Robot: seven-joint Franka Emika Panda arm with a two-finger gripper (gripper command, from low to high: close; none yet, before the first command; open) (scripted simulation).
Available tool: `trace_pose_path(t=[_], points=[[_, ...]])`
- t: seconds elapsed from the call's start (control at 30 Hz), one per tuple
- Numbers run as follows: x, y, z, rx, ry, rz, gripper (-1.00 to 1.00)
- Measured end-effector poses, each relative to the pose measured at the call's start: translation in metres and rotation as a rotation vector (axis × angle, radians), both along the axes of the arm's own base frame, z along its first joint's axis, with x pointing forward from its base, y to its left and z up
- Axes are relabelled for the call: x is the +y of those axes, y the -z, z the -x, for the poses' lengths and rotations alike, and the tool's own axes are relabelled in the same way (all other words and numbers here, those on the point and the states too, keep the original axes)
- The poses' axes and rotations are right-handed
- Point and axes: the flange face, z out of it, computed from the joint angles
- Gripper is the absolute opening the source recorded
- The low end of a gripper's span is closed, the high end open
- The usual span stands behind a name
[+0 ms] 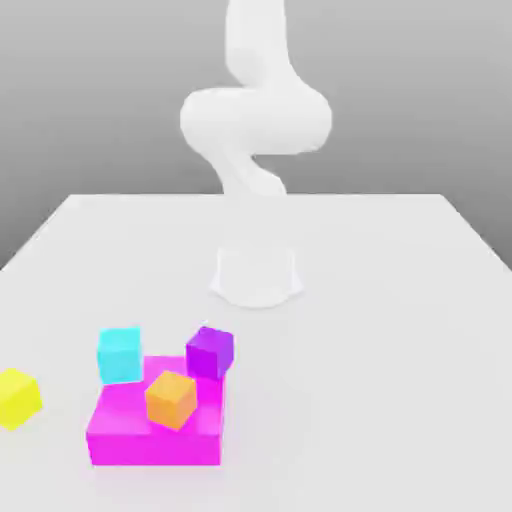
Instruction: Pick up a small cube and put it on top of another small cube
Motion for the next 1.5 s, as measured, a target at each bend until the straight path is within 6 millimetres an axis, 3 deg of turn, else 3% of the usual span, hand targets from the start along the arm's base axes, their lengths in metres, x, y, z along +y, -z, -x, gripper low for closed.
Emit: trace_pose_path(t=[0.2, 0.33, 0.43, 0.53, 0.67, 0.87, 1.0, 1.03, 1.27, 1.43, 1.5], points=[[-0.079, 0.101, -0.056, 0.167, 0.083, -0.036, 0.0], [-0.133, 0.173, -0.072, 0.273, 0.144, -0.062, 0.0], [-0.172, 0.23, -0.072, 0.352, 0.193, -0.083, 0.0], [-0.21, 0.287, -0.062, 0.43, 0.243, -0.104, 0.0], [-0.266, 0.361, -0.028, 0.534, 0.335, -0.137, 0.0], [-0.31, 0.465, 0.033, 0.692, 0.415, -0.17, 0.0], [-0.316, 0.519, 0.043, 0.713, 0.426, -0.173, 0.0], [-0.316, 0.533, 0.044, 0.714, 0.427, -0.174, -1.0], [-0.316, 0.536, 0.044, 0.715, 0.427, -0.175, -1.0], [-0.313, 0.481, 0.042, 0.714, 0.42, -0.175, -1.0], [-0.284, 0.462, 0.026, 0.716, 0.362, -0.164, -1.0]])
